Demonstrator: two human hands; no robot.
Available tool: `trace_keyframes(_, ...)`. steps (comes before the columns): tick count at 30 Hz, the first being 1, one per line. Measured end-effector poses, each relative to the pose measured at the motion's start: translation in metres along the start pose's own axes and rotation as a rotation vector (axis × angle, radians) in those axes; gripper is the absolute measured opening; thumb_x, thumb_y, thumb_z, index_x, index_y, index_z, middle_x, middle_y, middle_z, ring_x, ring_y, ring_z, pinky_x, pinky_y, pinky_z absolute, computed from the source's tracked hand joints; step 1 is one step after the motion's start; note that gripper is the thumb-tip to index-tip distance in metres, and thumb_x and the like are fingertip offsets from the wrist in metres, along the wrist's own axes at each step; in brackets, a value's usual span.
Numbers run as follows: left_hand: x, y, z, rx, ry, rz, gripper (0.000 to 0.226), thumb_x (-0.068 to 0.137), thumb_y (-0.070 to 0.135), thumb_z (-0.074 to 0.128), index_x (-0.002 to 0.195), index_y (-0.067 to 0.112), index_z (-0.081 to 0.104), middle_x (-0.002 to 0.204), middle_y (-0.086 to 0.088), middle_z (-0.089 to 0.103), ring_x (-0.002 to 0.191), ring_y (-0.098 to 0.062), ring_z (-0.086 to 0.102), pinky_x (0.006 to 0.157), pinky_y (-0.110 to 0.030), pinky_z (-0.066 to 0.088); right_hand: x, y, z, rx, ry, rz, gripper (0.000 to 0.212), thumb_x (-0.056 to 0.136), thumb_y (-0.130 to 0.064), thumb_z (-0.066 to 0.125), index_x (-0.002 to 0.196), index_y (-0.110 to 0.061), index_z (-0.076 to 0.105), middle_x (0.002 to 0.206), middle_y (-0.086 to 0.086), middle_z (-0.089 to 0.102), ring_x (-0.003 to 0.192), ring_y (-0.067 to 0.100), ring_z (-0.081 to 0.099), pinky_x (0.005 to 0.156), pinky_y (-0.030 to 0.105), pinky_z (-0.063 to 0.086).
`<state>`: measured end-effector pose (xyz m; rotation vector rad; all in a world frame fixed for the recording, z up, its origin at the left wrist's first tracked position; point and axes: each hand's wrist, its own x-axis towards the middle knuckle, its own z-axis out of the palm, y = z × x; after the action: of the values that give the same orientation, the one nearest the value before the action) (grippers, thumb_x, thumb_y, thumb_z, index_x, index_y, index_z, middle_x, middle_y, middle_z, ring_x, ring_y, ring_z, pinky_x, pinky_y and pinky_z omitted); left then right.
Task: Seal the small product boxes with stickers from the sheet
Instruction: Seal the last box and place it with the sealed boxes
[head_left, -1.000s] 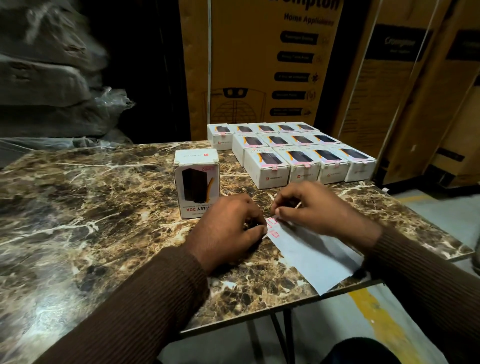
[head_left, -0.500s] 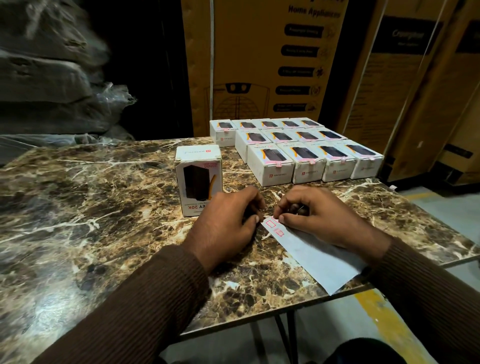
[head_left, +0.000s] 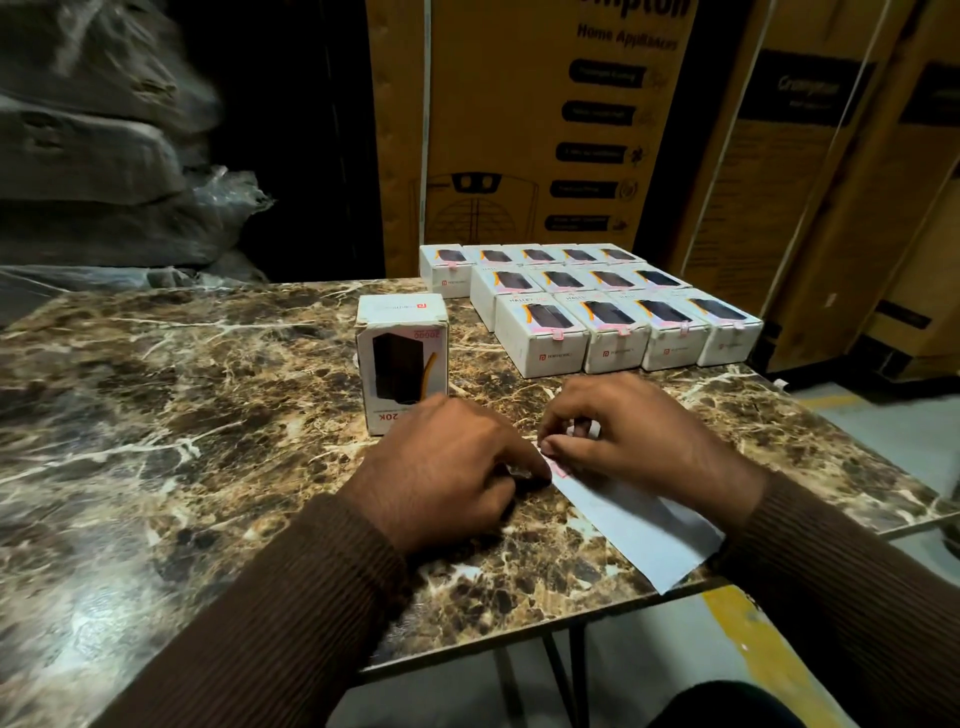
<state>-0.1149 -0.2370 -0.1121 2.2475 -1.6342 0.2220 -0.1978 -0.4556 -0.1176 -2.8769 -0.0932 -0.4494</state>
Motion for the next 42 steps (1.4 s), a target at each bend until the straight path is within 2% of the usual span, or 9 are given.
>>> trace_keyframes(4, -0.002, 0.0, -0.001, 0.08, -0.024, 0.021, 0.039, 0.097, 0.03, 0.061, 0.13, 0.047, 0.069, 0.123, 0.02, 0.074, 0.11, 0.001, 0.064, 0.107, -0.04, 0.051, 0.0, 0.001, -0.003, 0.069, -0.036, 0.033, 0.015, 0.09, -0.047, 0.076, 0.099, -0.034, 0.078, 0.096, -0.018, 0.067, 0.089, 0.0, 0.063, 0.08, 0.035, 0.056)
trace_keyframes(8, -0.004, 0.002, -0.002, 0.142, -0.029, 0.038, 0.038, 0.1, 0.034, 0.058, 0.134, 0.05, 0.065, 0.122, 0.02, 0.073, 0.116, -0.003, 0.062, 0.112, -0.041, 0.041, 0.001, -0.003, -0.003, 0.018, -0.044, 0.029, 0.014, 0.089, -0.045, 0.078, 0.099, -0.035, 0.077, 0.096, -0.02, 0.065, 0.089, -0.002, 0.061, 0.08, 0.033, 0.056)
trace_keyframes(13, -0.004, 0.003, 0.0, 0.148, -0.032, 0.022, 0.038, 0.101, 0.035, 0.054, 0.135, 0.049, 0.064, 0.129, 0.019, 0.07, 0.124, -0.007, 0.054, 0.109, -0.041, 0.04, -0.002, -0.007, -0.003, -0.056, -0.01, 0.008, 0.025, 0.089, -0.054, 0.061, 0.101, -0.035, 0.074, 0.099, -0.022, 0.062, 0.088, -0.004, 0.059, 0.078, 0.03, 0.055)
trace_keyframes(19, -0.005, 0.001, 0.003, 0.122, -0.047, -0.005, 0.037, 0.102, 0.039, 0.052, 0.137, 0.05, 0.062, 0.13, 0.019, 0.062, 0.12, -0.006, 0.047, 0.106, -0.04, 0.04, -0.008, -0.009, -0.001, -0.163, -0.063, -0.157, 0.026, 0.097, -0.045, 0.052, 0.108, -0.027, 0.068, 0.11, -0.014, 0.059, 0.096, 0.005, 0.057, 0.076, 0.026, 0.05)
trace_keyframes(23, -0.007, 0.003, 0.002, 0.104, -0.047, -0.014, 0.036, 0.102, 0.043, 0.053, 0.135, 0.052, 0.062, 0.128, 0.014, 0.052, 0.119, -0.006, 0.043, 0.102, -0.037, 0.041, -0.001, -0.007, -0.006, -0.164, -0.122, -0.239, 0.012, 0.098, -0.031, 0.065, 0.104, -0.021, 0.068, 0.103, -0.013, 0.056, 0.088, 0.006, 0.055, 0.072, 0.021, 0.04)
trace_keyframes(26, -0.008, 0.003, 0.001, 0.11, -0.059, -0.026, 0.037, 0.101, 0.042, 0.051, 0.135, 0.052, 0.063, 0.114, 0.013, 0.045, 0.109, -0.006, 0.039, 0.092, -0.034, 0.038, 0.003, -0.008, -0.007, -0.184, -0.114, -0.27, 0.012, 0.098, -0.031, 0.066, 0.102, -0.02, 0.065, 0.099, -0.013, 0.052, 0.085, 0.006, 0.052, 0.069, 0.02, 0.033)
trace_keyframes(30, -0.009, 0.005, -0.001, 0.113, -0.084, -0.035, 0.039, 0.102, 0.04, 0.05, 0.137, 0.051, 0.062, 0.094, 0.016, 0.032, 0.093, -0.006, 0.026, 0.082, -0.032, 0.029, 0.006, -0.008, -0.001, -0.161, -0.111, -0.28, 0.017, 0.098, -0.038, 0.054, 0.098, -0.022, 0.06, 0.097, -0.012, 0.049, 0.083, 0.008, 0.051, 0.068, 0.025, 0.039)
trace_keyframes(37, -0.007, 0.005, -0.001, 0.095, -0.104, -0.046, 0.042, 0.1, 0.038, 0.052, 0.139, 0.052, 0.06, 0.1, 0.013, 0.041, 0.094, -0.007, 0.029, 0.081, -0.032, 0.028, -0.001, 0.003, 0.007, 0.159, -0.1, -0.134, 0.026, 0.095, -0.045, 0.053, 0.097, -0.023, 0.066, 0.111, -0.01, 0.058, 0.099, 0.008, 0.06, 0.082, 0.032, 0.054)
trace_keyframes(42, -0.008, 0.004, -0.001, 0.078, -0.088, -0.041, 0.042, 0.098, 0.035, 0.055, 0.137, 0.051, 0.062, 0.105, 0.011, 0.047, 0.101, -0.007, 0.037, 0.086, -0.033, 0.037, 0.0, 0.009, 0.013, 0.215, -0.05, -0.104, 0.017, 0.096, -0.035, 0.058, 0.095, -0.021, 0.068, 0.109, -0.011, 0.06, 0.099, 0.008, 0.061, 0.083, 0.035, 0.055)
